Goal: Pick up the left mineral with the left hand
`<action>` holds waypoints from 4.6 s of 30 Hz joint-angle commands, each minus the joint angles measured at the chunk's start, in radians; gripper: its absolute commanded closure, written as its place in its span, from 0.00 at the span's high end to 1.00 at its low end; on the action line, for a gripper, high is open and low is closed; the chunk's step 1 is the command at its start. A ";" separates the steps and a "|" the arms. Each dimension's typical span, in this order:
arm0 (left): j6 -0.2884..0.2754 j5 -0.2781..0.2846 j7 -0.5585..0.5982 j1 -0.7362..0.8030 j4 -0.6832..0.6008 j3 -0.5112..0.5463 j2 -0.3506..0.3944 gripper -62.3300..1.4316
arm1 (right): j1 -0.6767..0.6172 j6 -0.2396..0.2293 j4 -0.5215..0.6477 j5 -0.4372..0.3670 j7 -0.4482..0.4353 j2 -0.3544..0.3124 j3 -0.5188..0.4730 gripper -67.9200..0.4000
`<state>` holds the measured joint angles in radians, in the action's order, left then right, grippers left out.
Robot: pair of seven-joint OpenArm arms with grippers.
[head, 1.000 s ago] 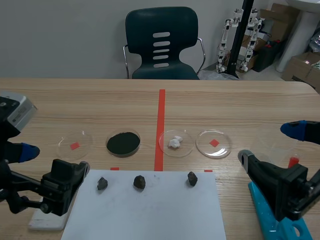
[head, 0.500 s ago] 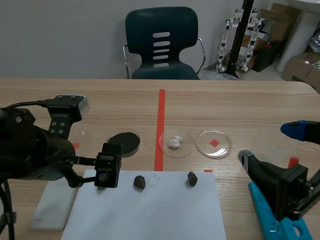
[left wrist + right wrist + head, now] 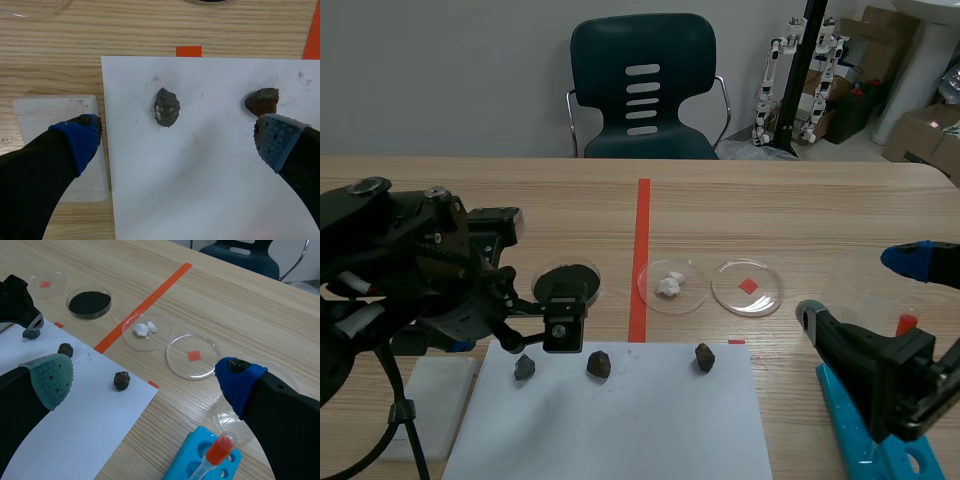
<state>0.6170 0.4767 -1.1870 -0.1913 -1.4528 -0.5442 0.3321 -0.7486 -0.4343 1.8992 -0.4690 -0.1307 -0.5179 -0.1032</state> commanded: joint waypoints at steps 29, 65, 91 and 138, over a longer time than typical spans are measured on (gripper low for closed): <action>-0.048 -0.044 0.069 -0.095 0.302 -0.007 -0.122 1.00 | 0.001 -0.001 0.020 -0.011 -0.018 -0.003 -0.008 0.87; -0.052 -0.054 0.069 -0.097 0.307 -0.007 -0.132 0.16 | 0.001 -0.001 0.020 -0.011 -0.018 -0.003 -0.008 0.87; -0.321 0.062 0.738 0.388 -0.304 0.215 0.239 0.16 | 0.001 -0.001 0.020 -0.010 -0.018 -0.003 -0.008 0.87; -0.695 -0.317 1.325 1.144 -0.649 0.500 0.319 0.16 | 0.001 -0.001 0.020 -0.010 -0.018 -0.003 -0.008 0.87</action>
<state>-0.0799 0.1539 0.1242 0.9527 -2.0853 -0.0452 0.6563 -0.7486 -0.4343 1.8992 -0.4690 -0.1307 -0.5179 -0.1032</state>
